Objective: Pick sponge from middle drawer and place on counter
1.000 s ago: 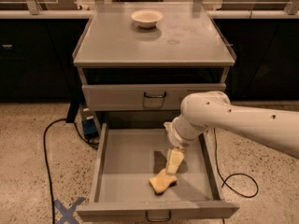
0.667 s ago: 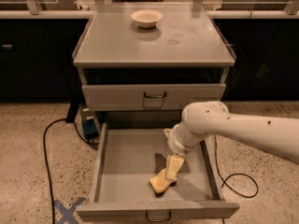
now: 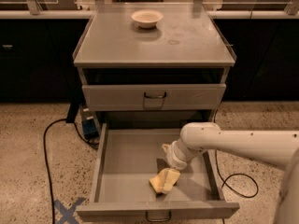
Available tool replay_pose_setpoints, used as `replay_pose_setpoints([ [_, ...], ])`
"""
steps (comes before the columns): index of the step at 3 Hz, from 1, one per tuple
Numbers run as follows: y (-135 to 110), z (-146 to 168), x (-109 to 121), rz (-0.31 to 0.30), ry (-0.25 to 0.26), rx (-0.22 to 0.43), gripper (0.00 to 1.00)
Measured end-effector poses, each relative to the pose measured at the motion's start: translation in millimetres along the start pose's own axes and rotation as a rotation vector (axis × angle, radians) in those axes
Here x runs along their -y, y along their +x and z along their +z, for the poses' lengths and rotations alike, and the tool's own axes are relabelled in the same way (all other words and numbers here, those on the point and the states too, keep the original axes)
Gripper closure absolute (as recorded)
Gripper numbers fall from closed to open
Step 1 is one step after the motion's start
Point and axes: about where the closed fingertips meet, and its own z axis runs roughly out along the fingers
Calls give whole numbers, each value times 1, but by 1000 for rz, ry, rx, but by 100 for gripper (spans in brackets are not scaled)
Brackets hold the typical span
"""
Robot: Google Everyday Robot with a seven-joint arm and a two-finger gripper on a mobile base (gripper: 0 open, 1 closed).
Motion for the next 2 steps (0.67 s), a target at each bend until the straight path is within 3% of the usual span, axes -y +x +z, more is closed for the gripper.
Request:
replay_pose_setpoints([
  [1, 18, 77, 11, -5, -76, -13, 0],
  [2, 18, 77, 11, -5, -76, -13, 0],
])
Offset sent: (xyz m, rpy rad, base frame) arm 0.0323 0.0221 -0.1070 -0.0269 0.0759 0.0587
